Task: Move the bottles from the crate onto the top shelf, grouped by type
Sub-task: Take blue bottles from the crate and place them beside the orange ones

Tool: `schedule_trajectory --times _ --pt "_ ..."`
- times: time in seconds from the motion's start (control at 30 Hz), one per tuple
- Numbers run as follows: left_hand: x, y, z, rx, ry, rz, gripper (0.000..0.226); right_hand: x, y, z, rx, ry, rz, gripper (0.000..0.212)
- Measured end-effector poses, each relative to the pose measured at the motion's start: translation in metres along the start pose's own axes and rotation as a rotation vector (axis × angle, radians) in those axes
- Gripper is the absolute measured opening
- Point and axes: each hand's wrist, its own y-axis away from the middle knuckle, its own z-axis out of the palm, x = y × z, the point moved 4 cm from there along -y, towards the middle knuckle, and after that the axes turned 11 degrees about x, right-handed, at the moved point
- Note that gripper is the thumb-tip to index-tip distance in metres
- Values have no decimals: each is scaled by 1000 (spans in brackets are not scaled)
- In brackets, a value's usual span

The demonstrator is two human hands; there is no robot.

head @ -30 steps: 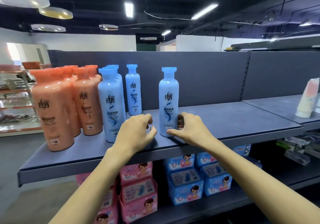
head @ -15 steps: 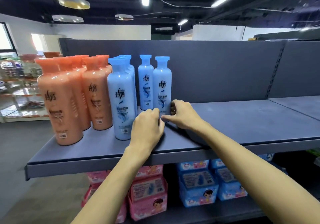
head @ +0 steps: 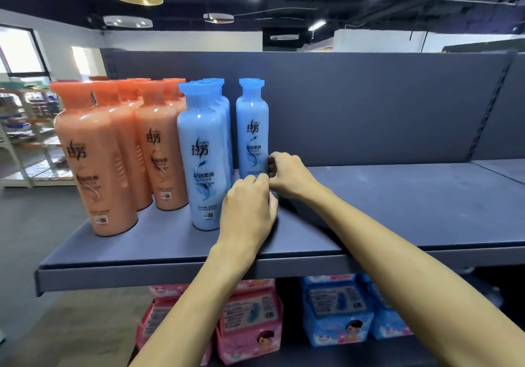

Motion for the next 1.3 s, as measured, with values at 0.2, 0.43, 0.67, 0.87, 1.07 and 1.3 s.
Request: schedule_trajectory --times 0.2,0.43,0.67,0.87,1.07,1.3 --pt "0 1 2 19 1 7 16 0 -2 4 23 11 13 46" --pt "2 2 1 11 -5 30 18 4 6 -1 42 26 -2 44" --pt "7 3 1 -2 -54 79 22 14 30 -30 113 163 -46 60" --pt "13 4 -3 -17 -108 138 24 19 55 -55 140 192 -35 59" --pt "21 11 -21 53 -85 204 31 22 88 -77 155 229 -42 64" --pt "51 21 -45 64 7 320 37 4 116 -112 157 375 -99 60"
